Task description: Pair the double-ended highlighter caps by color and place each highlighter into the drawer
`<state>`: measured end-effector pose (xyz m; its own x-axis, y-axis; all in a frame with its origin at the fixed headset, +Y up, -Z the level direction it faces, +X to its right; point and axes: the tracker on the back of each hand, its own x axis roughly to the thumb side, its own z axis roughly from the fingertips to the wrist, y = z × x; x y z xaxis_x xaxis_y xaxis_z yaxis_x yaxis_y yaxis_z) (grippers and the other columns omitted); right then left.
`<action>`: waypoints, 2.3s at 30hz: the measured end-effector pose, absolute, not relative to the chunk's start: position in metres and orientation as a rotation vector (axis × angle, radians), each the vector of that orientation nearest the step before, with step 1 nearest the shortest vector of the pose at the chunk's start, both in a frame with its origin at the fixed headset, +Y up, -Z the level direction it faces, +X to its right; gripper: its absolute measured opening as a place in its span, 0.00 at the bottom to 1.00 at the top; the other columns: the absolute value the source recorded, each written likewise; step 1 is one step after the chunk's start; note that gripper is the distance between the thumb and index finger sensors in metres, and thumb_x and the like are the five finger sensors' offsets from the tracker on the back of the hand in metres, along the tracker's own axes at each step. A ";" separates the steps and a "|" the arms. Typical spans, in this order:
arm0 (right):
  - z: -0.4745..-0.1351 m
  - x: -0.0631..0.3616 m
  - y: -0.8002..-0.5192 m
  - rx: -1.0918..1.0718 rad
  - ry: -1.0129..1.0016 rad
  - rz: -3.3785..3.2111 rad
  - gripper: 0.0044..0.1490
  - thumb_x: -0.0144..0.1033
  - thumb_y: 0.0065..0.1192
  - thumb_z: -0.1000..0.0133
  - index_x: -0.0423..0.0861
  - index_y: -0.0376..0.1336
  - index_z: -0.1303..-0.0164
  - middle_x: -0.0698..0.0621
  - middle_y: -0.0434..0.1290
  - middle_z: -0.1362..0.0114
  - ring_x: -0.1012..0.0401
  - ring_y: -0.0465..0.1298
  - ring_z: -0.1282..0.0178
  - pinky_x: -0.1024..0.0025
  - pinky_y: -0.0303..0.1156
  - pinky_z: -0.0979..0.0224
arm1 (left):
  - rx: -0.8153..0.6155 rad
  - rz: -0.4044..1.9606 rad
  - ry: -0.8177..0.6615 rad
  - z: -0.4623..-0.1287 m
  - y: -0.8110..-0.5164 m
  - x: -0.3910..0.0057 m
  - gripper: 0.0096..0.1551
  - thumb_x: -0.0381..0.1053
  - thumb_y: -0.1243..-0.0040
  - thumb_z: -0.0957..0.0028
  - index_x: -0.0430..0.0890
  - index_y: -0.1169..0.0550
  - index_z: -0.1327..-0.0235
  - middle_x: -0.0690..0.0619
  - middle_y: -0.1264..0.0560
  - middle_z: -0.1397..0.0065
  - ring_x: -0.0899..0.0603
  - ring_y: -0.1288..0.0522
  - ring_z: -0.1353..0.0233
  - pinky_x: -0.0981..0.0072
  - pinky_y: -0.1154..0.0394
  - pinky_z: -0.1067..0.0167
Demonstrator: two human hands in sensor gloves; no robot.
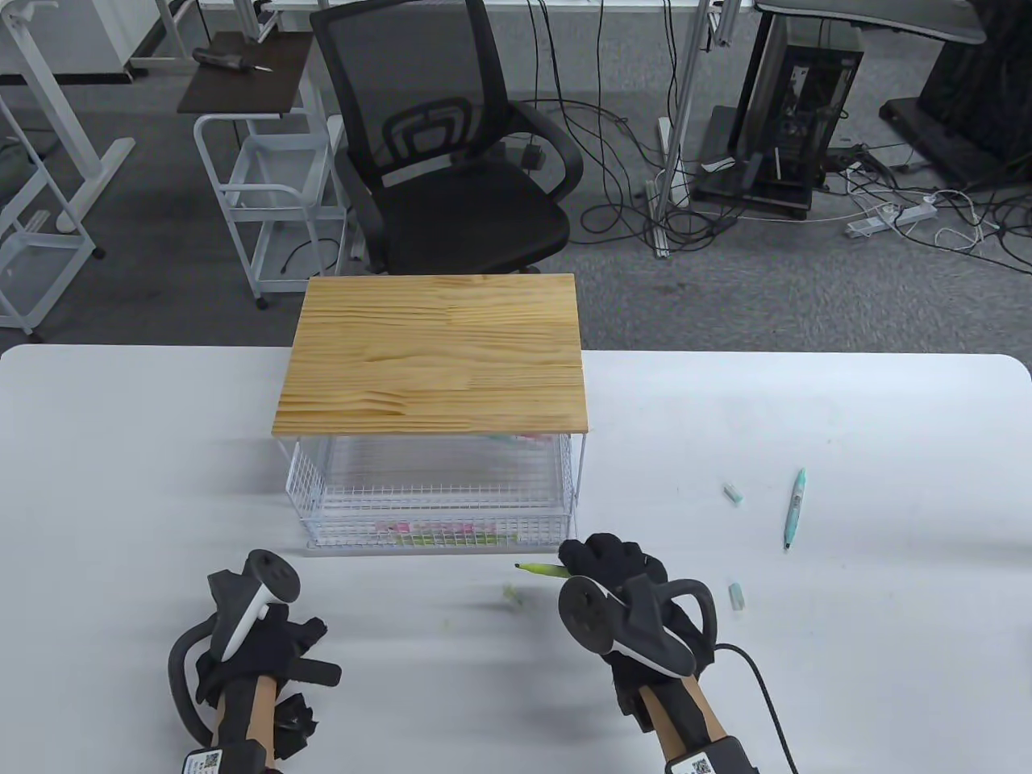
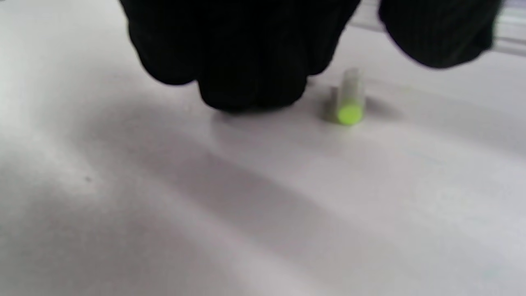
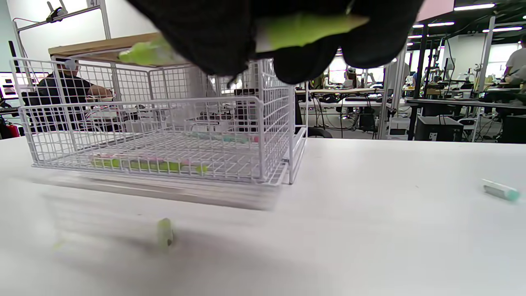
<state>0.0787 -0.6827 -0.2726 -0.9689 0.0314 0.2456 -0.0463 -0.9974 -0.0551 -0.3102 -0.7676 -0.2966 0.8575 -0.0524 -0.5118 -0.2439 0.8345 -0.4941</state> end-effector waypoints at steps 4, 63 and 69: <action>-0.276 0.081 -0.685 0.375 -0.079 3.087 0.34 0.35 0.63 0.40 0.53 0.56 0.23 0.46 0.63 0.22 0.49 0.71 0.27 0.43 0.69 0.24 | -0.549 -0.005 0.493 -0.301 -0.772 -0.300 0.38 0.68 0.45 0.46 0.53 0.32 0.25 0.50 0.24 0.29 0.42 0.24 0.29 0.44 0.29 0.27; -0.272 0.067 -0.685 0.524 -0.094 3.023 0.34 0.35 0.63 0.40 0.54 0.56 0.23 0.47 0.63 0.22 0.50 0.72 0.27 0.44 0.69 0.23 | 0.220 0.221 -0.303 -0.265 -0.690 -0.145 0.28 0.50 0.39 0.46 0.58 0.29 0.31 0.54 0.22 0.29 0.58 0.16 0.38 0.59 0.20 0.27; -0.268 0.060 -0.683 0.567 -0.109 3.007 0.34 0.35 0.63 0.41 0.54 0.56 0.23 0.47 0.63 0.22 0.49 0.72 0.27 0.44 0.69 0.23 | 0.227 0.179 -0.323 -0.261 -0.690 -0.136 0.28 0.49 0.39 0.46 0.57 0.29 0.31 0.54 0.22 0.29 0.58 0.16 0.38 0.59 0.21 0.27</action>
